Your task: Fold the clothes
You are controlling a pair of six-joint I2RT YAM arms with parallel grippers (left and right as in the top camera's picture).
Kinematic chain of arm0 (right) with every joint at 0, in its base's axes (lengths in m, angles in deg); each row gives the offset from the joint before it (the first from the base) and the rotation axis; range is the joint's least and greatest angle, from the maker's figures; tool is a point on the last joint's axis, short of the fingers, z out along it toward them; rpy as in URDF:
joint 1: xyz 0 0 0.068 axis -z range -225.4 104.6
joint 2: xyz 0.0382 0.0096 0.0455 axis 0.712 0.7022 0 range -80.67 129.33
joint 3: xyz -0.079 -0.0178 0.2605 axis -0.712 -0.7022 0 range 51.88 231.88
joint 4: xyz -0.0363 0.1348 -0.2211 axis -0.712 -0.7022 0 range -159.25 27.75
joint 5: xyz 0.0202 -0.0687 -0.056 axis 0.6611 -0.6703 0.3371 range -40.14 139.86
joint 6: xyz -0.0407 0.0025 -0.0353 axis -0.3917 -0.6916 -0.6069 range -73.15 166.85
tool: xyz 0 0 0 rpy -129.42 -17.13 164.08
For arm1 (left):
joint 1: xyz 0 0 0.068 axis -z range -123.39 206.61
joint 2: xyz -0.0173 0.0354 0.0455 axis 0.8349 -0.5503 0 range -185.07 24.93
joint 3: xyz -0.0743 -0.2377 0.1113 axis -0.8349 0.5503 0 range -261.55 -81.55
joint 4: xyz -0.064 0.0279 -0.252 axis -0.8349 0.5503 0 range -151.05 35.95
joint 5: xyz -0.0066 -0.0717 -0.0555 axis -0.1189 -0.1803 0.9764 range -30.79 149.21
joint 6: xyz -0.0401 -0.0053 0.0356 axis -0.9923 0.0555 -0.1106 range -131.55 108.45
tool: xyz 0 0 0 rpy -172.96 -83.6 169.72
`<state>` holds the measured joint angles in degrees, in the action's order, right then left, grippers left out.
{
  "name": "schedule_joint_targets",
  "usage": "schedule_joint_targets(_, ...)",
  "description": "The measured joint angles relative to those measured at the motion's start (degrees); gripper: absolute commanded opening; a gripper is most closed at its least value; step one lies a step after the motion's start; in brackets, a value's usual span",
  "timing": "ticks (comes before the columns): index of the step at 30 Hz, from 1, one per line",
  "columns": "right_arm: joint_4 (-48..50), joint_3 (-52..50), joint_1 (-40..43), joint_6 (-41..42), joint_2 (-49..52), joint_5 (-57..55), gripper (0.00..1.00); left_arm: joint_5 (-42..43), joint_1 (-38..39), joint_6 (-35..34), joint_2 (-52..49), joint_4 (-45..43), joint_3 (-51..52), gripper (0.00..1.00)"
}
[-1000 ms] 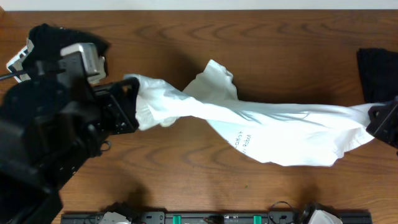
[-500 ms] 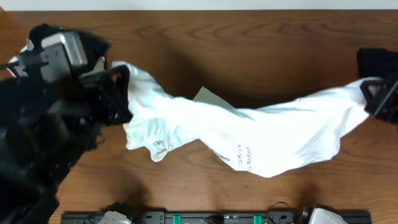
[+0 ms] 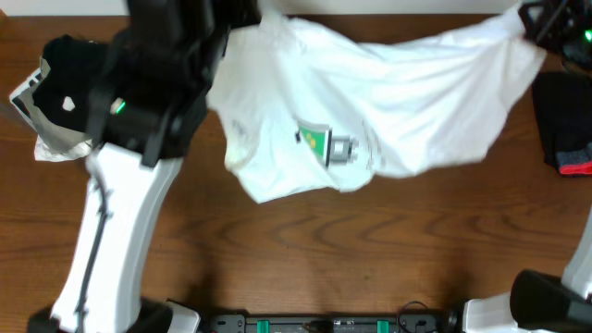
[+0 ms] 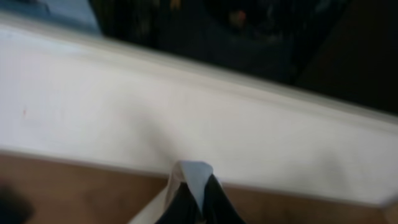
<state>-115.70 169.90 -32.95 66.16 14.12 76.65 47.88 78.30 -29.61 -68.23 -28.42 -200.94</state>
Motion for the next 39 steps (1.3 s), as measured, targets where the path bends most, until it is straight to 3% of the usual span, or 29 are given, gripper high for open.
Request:
schedule_joint_targets(10, 18.67, 0.28, -0.63, 6.91, 4.09, 2.03, 0.02, -5.51, -4.09, 6.47, -7.89, -24.76, 0.04, 0.06)
schedule_joint_targets(15, 18.47, 3.87, 1.27, 7.52, 4.07, 3.19, 0.01, -7.19, -4.44, 10.40, -4.83, -25.03, -2.82, 0.06)
schedule_joint_targets(19, 14.49, 5.20, 1.95, 7.23, 3.74, 3.23, 0.01, -7.45, -4.35, 11.52, 0.00, -17.51, -3.96, 0.06)
schedule_joint_targets(24, 5.09, 5.25, 1.84, 5.40, 4.24, 3.50, 0.01, -7.69, -4.35, 9.01, 3.54, -0.39, -5.44, 0.06)
schedule_joint_targets(33, -12.22, 5.20, 1.29, 1.46, 7.06, 3.21, 0.01, -7.91, -4.33, -0.87, -3.34, 25.81, -3.56, 0.06)
schedule_joint_targets(39, -18.40, 5.18, 1.29, 0.59, 5.27, 3.08, 0.01, -6.69, -2.97, -4.46, -1.11, 32.61, -2.86, 0.06)
